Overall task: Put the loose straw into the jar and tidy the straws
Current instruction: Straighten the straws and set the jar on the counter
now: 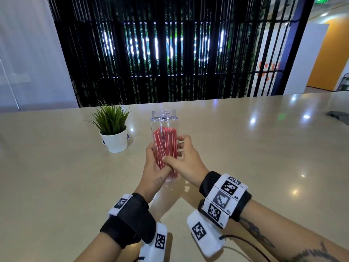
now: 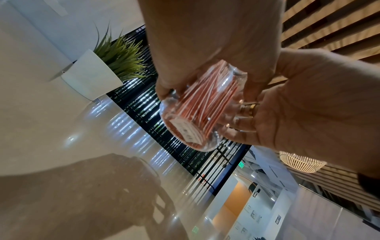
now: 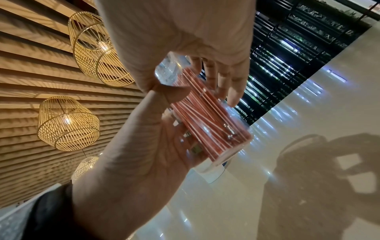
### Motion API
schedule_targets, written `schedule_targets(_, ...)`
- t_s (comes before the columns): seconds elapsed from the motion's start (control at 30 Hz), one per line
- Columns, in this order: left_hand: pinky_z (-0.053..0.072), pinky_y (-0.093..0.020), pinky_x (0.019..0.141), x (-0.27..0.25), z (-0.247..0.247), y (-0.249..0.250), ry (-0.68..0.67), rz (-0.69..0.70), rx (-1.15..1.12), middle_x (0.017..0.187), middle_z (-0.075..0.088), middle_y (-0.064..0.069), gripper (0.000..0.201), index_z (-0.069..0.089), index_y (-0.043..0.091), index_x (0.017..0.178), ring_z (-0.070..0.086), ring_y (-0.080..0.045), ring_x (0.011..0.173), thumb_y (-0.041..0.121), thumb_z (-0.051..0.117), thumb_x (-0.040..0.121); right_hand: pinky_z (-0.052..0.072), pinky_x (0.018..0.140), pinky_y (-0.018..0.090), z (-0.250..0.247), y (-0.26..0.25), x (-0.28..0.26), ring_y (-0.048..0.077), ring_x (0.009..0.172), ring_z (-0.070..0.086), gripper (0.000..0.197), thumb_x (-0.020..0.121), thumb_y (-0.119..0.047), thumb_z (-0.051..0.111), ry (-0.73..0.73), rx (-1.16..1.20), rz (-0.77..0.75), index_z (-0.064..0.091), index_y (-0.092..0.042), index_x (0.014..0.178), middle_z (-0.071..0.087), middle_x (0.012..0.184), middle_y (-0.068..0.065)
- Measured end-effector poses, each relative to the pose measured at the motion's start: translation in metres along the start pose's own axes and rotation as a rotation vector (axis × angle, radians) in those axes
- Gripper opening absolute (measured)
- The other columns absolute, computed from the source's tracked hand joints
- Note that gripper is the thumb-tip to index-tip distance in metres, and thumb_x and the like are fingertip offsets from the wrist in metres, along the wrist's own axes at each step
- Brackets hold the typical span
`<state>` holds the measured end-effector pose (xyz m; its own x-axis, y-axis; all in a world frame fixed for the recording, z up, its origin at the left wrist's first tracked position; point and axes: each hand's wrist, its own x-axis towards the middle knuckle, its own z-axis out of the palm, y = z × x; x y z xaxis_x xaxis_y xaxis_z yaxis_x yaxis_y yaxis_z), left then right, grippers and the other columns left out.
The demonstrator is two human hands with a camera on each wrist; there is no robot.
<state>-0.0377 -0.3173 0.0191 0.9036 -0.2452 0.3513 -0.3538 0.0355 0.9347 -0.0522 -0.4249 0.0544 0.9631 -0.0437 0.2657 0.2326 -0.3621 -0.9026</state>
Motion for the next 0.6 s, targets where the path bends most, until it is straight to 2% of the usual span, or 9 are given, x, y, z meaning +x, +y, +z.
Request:
schedule_targets(0.1,0.051,-0.011,0.071,-0.005,-0.002,-0.003,-0.002,0.003,0.001,0.110,0.053,0.011,0.058,0.024,0.012,0.135,0.060,0.013,0.089,-0.005,0.051,0.087,0.047,0.098,0.049,0.002,0.000,-0.002,0.030,0.110,0.057,0.063,0.071,-0.024,0.065,-0.019,-0.003,-0.001,0.032,-0.019,0.124,0.054,0.120,0.011)
schedule_targets(0.17,0.051,-0.010,0.072,-0.005,-0.007,-0.003,-0.003,0.008,0.011,0.112,0.054,0.011,0.058,0.026,0.017,0.135,0.060,0.012,0.091,-0.004,0.052,0.087,0.047,0.097,0.049,0.005,-0.001,0.000,0.030,0.109,0.057,0.062,0.073,-0.022,0.065,-0.024,-0.002,-0.003,0.032,-0.018,0.125,0.054,0.120,0.011)
schedule_targets(0.27,0.052,-0.018,0.085,0.003,-0.020,-0.008,0.048,0.031,0.120,0.119,0.047,0.006,0.062,0.036,0.024,0.133,0.051,0.012,0.103,0.011,0.065,0.080,0.048,0.098,0.048,0.010,0.001,0.009,0.029,0.110,0.055,0.061,0.073,-0.020,0.067,-0.023,0.002,-0.016,0.033,-0.016,0.124,0.053,0.121,0.014)
schedule_targets(0.3,0.050,-0.016,0.087,0.007,-0.025,-0.010,0.074,0.038,0.180,0.118,0.043,0.005,0.063,0.039,0.026,0.132,0.047,0.014,0.104,0.016,0.067,0.076,0.048,0.098,0.047,0.012,0.002,0.014,0.029,0.111,0.055,0.061,0.074,-0.019,0.067,-0.020,0.006,-0.022,0.034,-0.015,0.124,0.053,0.122,0.014)
schedule_targets(0.37,0.046,-0.003,0.075,0.015,-0.033,-0.012,0.097,0.038,0.224,0.107,0.036,0.006,0.063,0.041,0.026,0.130,0.042,0.021,0.092,0.017,0.068,0.074,0.048,0.099,0.046,0.016,0.005,0.022,0.027,0.113,0.054,0.061,0.076,-0.017,0.068,-0.016,0.019,-0.020,0.033,-0.014,0.126,0.051,0.124,0.013)
schedule_targets(0.43,0.045,-0.001,0.070,0.026,-0.039,-0.012,0.101,0.034,0.230,0.101,0.035,0.006,0.066,0.043,0.025,0.130,0.043,0.016,0.091,0.021,0.067,0.069,0.048,0.100,0.046,0.021,0.007,0.033,0.027,0.114,0.053,0.061,0.076,-0.017,0.068,-0.009,0.037,-0.019,0.033,-0.014,0.126,0.051,0.124,0.013)
schedule_targets(0.53,0.047,-0.009,0.075,0.045,-0.048,-0.016,0.122,0.032,0.236,0.103,0.040,0.004,0.077,0.046,0.020,0.128,0.047,0.003,0.098,0.033,0.069,0.056,0.046,0.101,0.045,0.027,0.011,0.053,0.027,0.115,0.054,0.064,0.074,-0.016,0.070,-0.003,0.024,-0.030,0.034,-0.012,0.126,0.053,0.124,0.013)
schedule_targets(0.6,0.046,-0.014,0.078,0.058,-0.052,-0.020,0.139,0.043,0.252,0.101,0.044,0.005,0.079,0.048,0.016,0.125,0.050,-0.002,0.097,0.036,0.069,0.051,0.045,0.103,0.040,0.030,0.013,0.068,0.025,0.116,0.053,0.065,0.075,-0.013,0.071,-0.005,0.010,-0.038,0.034,-0.009,0.128,0.053,0.126,0.014)
